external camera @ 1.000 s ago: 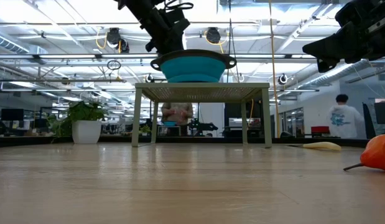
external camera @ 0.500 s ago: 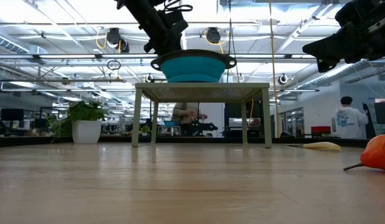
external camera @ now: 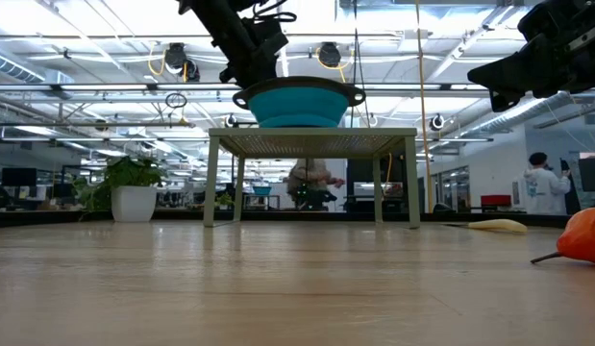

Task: Pick & Place Fruit
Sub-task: Put the peach into the colander on the shelf

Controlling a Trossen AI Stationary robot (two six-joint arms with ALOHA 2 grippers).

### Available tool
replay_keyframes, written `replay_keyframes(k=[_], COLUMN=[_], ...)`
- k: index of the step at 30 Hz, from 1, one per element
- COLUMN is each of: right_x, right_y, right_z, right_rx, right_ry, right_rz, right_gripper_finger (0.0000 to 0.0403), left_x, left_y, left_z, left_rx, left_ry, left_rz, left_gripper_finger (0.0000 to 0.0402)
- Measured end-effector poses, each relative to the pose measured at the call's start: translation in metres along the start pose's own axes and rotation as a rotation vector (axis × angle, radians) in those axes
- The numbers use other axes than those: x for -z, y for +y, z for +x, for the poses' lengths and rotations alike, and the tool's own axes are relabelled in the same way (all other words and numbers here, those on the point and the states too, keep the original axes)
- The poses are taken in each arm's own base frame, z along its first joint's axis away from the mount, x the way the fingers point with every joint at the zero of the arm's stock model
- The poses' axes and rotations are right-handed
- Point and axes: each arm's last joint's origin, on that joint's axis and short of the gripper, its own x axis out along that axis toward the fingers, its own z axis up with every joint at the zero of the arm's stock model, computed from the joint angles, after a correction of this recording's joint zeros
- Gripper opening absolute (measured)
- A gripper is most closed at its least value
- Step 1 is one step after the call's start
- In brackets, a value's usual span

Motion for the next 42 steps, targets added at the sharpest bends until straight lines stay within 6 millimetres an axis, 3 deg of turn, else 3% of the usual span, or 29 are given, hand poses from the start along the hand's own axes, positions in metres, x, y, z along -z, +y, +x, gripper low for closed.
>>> replay_keyframes(k=[15, 27, 42], right_x=[0.0, 0.0, 0.0], right_y=[0.0, 0.0, 0.0], right_z=[0.0, 0.0, 0.0], right_rx=[0.0, 0.0, 0.0], right_ry=[0.0, 0.0, -0.001], right_rz=[0.003, 0.003, 0.003], right_gripper_finger=[0.0004, 0.0004, 0.0004], left_x=[0.0, 0.0, -0.062], left_y=[0.0, 0.0, 0.004], left_z=[0.0, -0.001, -0.057], left_rx=[0.005, 0.004, 0.014], left_ry=[-0.001, 0.001, -0.202], left_rz=[0.005, 0.008, 0.04], left_gripper_finger=[0.0124, 0.0203, 0.0207])
